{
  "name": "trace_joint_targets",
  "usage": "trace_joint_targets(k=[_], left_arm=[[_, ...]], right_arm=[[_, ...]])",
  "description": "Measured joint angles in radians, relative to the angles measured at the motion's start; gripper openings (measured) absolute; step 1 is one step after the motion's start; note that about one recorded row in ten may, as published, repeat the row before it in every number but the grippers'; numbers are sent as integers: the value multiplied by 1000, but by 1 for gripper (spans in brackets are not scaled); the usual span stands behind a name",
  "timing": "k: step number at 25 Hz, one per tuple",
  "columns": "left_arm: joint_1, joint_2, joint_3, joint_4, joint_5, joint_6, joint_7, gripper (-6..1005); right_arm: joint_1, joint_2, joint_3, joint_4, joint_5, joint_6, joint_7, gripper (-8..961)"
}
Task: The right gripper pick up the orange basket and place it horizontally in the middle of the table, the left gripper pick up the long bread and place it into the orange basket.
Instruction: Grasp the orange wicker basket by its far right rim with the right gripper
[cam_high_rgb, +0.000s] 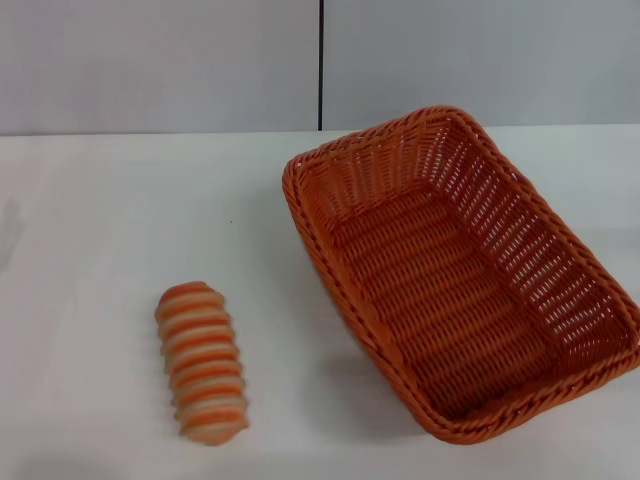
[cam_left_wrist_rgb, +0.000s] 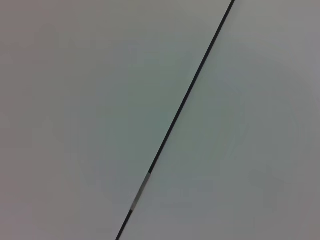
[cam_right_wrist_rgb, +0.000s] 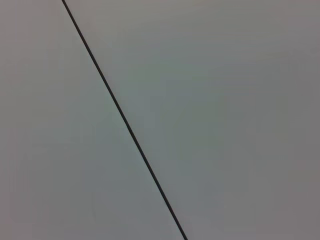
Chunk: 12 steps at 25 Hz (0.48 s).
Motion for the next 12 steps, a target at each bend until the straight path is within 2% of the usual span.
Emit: trace_joint_targets(k=[5, 9, 12], left_arm=[[7, -1, 11, 3, 3, -20, 6, 814], [24, 1, 28, 35, 3, -37, -22, 814], [31, 0, 29, 40, 3, -37, -25, 814]], right_arm=[[14, 0, -6, -17, -2, -2, 2, 617], [18, 2, -7, -97, -5, -2, -57, 615], [16, 2, -9, -107, -5, -2, -71, 613]])
